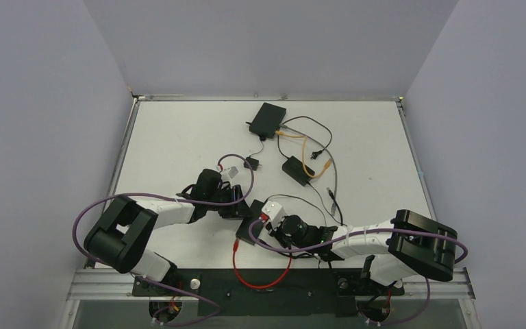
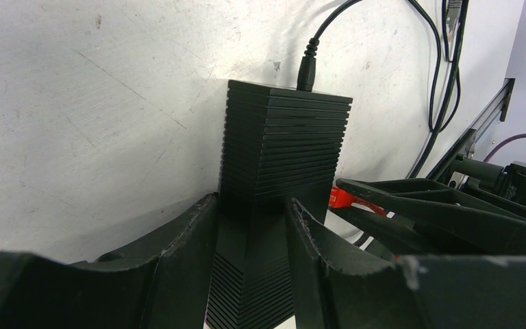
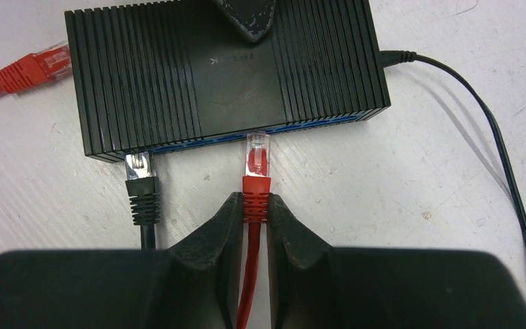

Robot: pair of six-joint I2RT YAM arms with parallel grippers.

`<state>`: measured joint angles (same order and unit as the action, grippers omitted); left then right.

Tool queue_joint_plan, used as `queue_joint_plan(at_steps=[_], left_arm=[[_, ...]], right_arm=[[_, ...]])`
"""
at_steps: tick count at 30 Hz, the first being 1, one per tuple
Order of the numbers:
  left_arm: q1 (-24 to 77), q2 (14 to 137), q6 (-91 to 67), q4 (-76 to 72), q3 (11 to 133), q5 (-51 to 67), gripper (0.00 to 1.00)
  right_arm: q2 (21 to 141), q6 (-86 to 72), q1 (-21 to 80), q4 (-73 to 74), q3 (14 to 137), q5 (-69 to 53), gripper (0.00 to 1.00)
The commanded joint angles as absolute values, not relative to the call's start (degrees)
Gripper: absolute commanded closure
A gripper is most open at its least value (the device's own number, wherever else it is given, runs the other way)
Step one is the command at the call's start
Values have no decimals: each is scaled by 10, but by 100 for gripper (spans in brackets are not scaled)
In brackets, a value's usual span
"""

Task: Insert the plug into the switch port
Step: Insert the connector into the switch port.

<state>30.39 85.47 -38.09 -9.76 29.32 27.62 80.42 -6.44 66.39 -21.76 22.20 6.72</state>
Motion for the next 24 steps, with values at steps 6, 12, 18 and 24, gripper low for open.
queue_joint_plan(at_steps=[6, 12, 18, 24], left_arm=[[316, 865, -369, -98, 316, 295, 63], [316, 870, -365, -96, 313, 292, 63], [319, 874, -363, -95, 314, 290, 63], [319, 875, -360, -92, 314, 290, 63]], right_arm=[[781, -54, 676, -245, 246, 89, 100], [781, -49, 676, -240, 251, 90, 100], [779, -48, 677, -242, 252, 87, 100], [764, -49, 678, -234, 249, 88, 100]])
